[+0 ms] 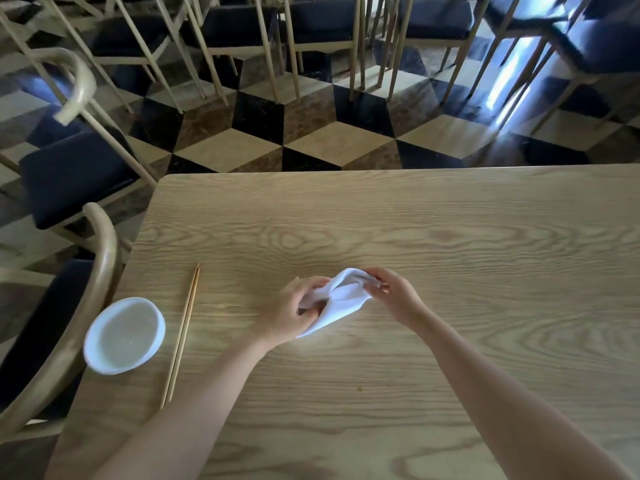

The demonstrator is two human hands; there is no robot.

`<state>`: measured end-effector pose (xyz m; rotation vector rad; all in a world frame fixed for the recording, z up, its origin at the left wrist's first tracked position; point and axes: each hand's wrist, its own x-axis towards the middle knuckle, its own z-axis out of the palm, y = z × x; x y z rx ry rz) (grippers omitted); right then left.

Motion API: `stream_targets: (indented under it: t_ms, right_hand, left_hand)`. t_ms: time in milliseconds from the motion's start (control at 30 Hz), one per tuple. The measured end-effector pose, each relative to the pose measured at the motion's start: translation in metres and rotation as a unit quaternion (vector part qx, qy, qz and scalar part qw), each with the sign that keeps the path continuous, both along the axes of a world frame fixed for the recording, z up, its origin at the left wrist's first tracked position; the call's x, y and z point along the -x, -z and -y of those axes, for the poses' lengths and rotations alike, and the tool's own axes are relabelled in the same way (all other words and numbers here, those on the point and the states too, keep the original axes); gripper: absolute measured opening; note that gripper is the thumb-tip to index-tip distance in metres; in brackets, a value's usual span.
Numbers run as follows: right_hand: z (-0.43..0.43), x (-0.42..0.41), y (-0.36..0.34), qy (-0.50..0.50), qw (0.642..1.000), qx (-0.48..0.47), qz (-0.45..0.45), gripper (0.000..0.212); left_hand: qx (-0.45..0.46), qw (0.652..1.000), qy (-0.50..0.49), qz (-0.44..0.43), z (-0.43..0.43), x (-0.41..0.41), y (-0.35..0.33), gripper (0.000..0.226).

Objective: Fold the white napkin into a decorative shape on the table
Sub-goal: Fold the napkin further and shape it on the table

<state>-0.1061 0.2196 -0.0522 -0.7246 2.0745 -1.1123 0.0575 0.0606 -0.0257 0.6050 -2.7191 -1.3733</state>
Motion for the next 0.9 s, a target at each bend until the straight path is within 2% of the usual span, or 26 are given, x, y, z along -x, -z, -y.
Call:
stream_targets:
  t_ms: [100, 167, 233, 300, 367, 467, 600, 767, 900]
  right_hand:
    - [-0.001, 0.003, 0.000, 0.000, 1.000, -0.024, -0.015, 0.024]
    - [0.000, 0.002, 0.001, 0.000, 0.999, -0.027, -0.037, 0.028]
    - [0.002, 0.000, 0.000, 0.039, 0.993, 0.001, -0.111, 0.033]
    - [0.006, -0.001, -0.008, 0.053, 0.980, 0.054, -0.186, 0.028]
    - [0.010, -0.003, -0.011, -0.025, 0.967, 0.061, -0.245, 0.018]
    - [0.014, -0.002, -0.008, -0.119, 0.953, -0.026, -0.276, 0.020]
    - [0.013, 0.004, -0.007, -0.137, 0.935, -0.074, -0.319, 0.015]
    - [0.002, 0.018, -0.010, -0.174, 0.924, -0.107, -0.323, 0.013]
    - [-0.006, 0.024, -0.014, -0.193, 0.902, -0.084, -0.378, 0.019]
  left_hand:
    - [0.014, 1.000, 0.023, -0.004, -0.005, -0.002, -0.002, 0.058]
    - [0.077, 0.996, 0.044, -0.003, -0.007, -0.003, 0.000, 0.062]
    - [0.122, 0.992, 0.003, -0.028, -0.012, 0.000, 0.002, 0.042]
    - [0.132, 0.988, -0.052, -0.060, -0.015, 0.006, -0.001, 0.023]
    - [0.123, 0.987, -0.075, -0.074, -0.015, 0.009, -0.003, 0.017]
    - [0.086, 0.988, -0.088, -0.089, -0.017, 0.012, -0.005, 0.017]
    - [0.063, 0.990, -0.085, -0.097, -0.017, 0.016, -0.008, 0.018]
    - [0.045, 0.989, -0.089, -0.110, -0.012, 0.015, -0.014, 0.019]
    - [-0.007, 0.983, -0.158, -0.091, -0.006, 0.016, -0.015, 0.010]
